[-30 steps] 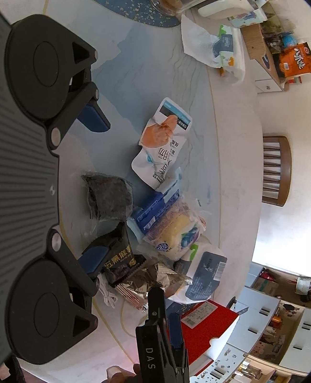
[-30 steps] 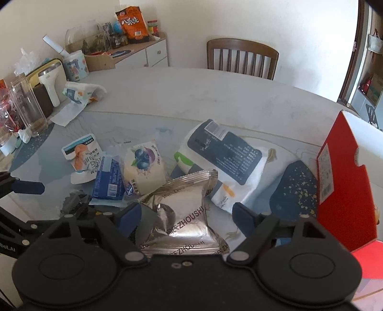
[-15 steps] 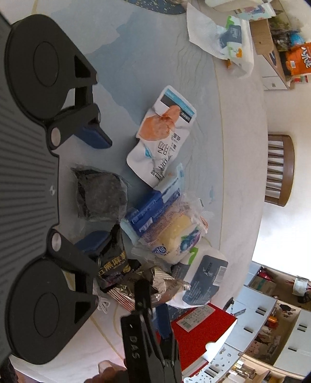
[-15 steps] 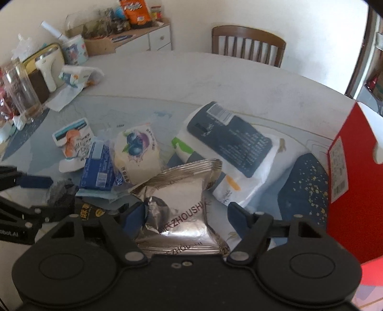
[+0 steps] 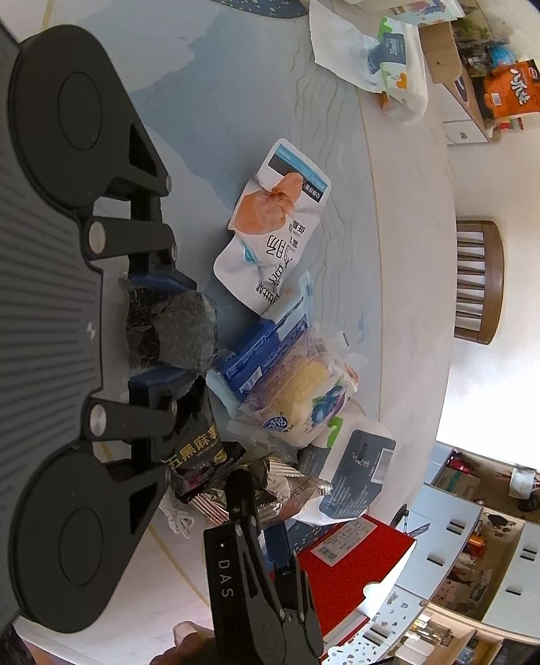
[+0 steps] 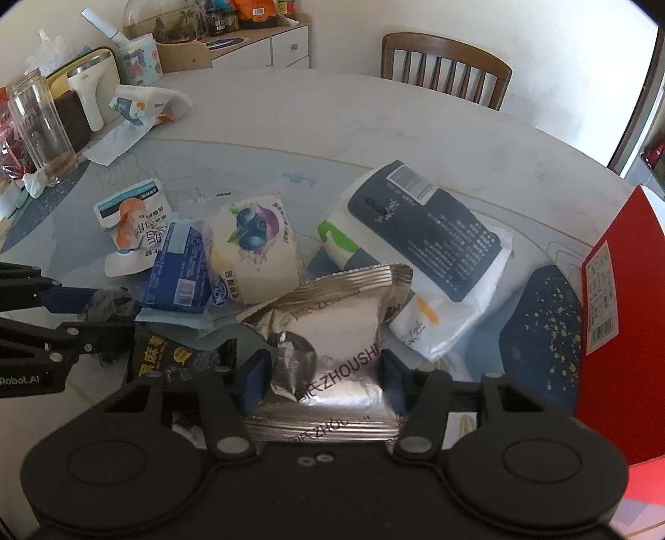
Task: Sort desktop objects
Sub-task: 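Grasp the black bag with left tool while right tool grasps the silver foil bag, then carry the black bag and silver foil bag over the red shoebox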
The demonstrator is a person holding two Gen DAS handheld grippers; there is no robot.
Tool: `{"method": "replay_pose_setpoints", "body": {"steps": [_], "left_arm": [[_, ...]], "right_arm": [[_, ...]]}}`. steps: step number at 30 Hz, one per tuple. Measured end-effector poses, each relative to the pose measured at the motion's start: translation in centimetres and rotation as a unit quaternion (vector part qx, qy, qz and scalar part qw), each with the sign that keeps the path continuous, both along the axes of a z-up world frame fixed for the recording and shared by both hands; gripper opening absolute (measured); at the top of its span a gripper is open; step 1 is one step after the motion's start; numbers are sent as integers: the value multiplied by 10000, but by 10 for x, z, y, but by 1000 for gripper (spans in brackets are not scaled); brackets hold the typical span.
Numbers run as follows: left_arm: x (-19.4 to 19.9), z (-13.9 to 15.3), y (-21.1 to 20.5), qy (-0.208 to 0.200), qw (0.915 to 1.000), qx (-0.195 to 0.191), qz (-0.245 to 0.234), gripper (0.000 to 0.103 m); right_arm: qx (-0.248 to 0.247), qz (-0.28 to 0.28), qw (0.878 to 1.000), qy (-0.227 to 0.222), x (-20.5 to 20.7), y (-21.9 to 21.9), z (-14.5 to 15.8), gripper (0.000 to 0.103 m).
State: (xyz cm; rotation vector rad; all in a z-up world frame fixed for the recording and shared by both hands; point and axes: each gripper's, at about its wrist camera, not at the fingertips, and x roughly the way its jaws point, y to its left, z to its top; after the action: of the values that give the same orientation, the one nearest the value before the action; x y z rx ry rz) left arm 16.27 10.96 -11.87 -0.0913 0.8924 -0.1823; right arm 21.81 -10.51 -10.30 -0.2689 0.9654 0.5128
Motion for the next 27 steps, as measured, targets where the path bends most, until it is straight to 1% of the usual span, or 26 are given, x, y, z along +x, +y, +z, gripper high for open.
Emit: {"method": "replay_pose_setpoints", "body": {"steps": [3, 6, 17, 27], "left_arm": [[-1, 1, 0, -16, 10000, -10, -28, 34], [-3, 2, 0, -16, 10000, -27, -50, 33], [-9, 15, -1, -121, 9999, -52, -35, 33], [-15, 29, -7, -213, 9998, -23, -17, 33]], "right_arm": [[-26, -47, 10000, -20, -1, -1, 1, 50], [-22, -84, 10000, -27, -3, -3, 3, 48], [118, -254, 9994, -210, -12, -19, 22, 48], [322, -273, 9989, -221, -21, -30, 37, 47]]}}
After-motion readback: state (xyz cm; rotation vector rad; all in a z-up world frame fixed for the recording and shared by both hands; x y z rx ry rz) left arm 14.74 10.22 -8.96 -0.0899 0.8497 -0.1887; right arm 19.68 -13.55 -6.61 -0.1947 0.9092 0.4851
